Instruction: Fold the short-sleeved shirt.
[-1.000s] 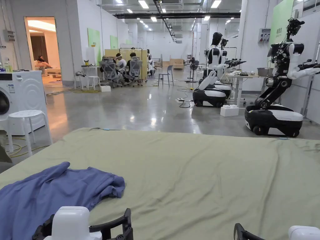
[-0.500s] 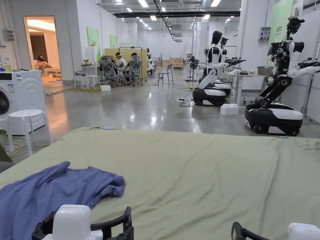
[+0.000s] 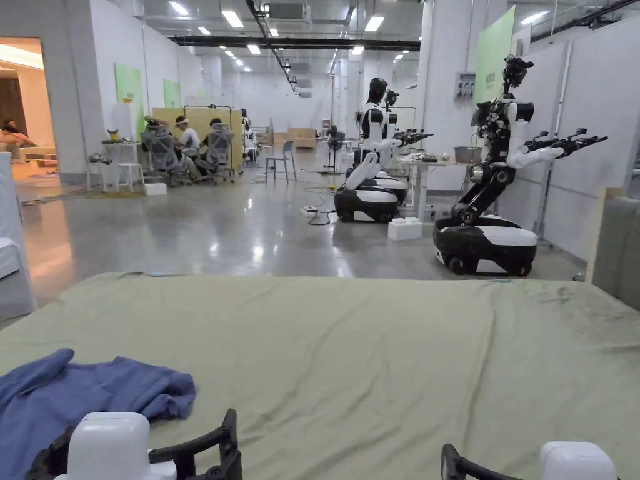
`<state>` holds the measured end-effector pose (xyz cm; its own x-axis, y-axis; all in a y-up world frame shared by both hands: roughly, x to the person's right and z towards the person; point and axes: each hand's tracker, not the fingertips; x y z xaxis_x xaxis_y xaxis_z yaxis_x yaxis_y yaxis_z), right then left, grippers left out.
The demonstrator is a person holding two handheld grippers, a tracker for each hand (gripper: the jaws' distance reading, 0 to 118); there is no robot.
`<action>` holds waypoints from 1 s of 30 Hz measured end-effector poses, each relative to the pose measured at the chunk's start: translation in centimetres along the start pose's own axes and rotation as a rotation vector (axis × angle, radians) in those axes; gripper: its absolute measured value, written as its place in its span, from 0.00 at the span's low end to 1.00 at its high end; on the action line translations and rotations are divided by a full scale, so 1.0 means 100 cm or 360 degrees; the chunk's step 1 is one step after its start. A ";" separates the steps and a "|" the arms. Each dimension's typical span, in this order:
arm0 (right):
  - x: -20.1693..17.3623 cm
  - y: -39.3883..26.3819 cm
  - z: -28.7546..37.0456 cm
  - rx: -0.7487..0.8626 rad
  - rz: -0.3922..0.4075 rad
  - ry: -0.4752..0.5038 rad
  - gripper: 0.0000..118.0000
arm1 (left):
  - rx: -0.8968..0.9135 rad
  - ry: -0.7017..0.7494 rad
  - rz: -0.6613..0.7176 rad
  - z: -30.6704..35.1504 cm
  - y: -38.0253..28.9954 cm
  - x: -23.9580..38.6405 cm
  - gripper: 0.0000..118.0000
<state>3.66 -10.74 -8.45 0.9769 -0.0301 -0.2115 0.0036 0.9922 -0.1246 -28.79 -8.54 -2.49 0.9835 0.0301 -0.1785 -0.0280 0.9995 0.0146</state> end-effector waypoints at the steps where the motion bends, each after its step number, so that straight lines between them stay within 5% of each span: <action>1: 0.003 0.000 0.001 0.0014 0.0034 -0.0038 1.00 | 0.0000 0.0003 -0.0002 -0.002 0.002 0.003 1.00; 13: 0.002 0.006 0.005 0.0046 0.0050 -0.0131 1.00 | 0.0034 -0.0076 0.0011 -0.007 0.002 0.005 1.00; 15: -0.001 0.005 0.008 0.0063 0.0100 -0.0137 0.94 | 0.0014 -0.0097 0.0046 -0.008 0.001 0.004 1.00; 16: -0.003 0.005 0.010 0.0071 0.0127 -0.0160 0.69 | 0.0014 -0.0100 0.0046 -0.007 0.001 0.004 0.76; 17: -0.006 0.005 0.013 0.0102 0.0146 -0.0179 0.31 | 0.0025 -0.0108 0.0036 -0.004 0.001 0.005 0.20; 18: -0.006 0.005 0.016 0.0140 0.0154 -0.0208 0.05 | 0.0060 -0.0101 0.0002 -0.002 0.000 0.008 0.00; 20: -0.002 0.004 0.016 0.0144 0.0153 -0.0317 0.05 | 0.0036 0.0059 -0.0065 0.000 0.003 0.017 0.00; 22: 0.002 0.007 0.019 0.0133 0.0057 -0.0144 0.05 | -0.0020 -0.0118 0.0027 -0.005 0.005 0.015 0.00; 28: 0.001 0.006 0.017 0.0119 0.0106 -0.0175 0.04 | -0.0015 -0.0091 0.0036 -0.011 0.002 0.017 0.00; 30: -0.006 0.010 0.009 0.0100 0.0105 -0.0067 0.04 | -0.0016 -0.0052 -0.0002 -0.009 0.002 0.010 0.00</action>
<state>3.25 -9.60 -7.54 0.9835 0.0393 -0.1763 -0.0488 0.9975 -0.0502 -27.93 -8.26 -3.52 0.9888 0.0285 -0.1464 -0.0281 0.9996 0.0047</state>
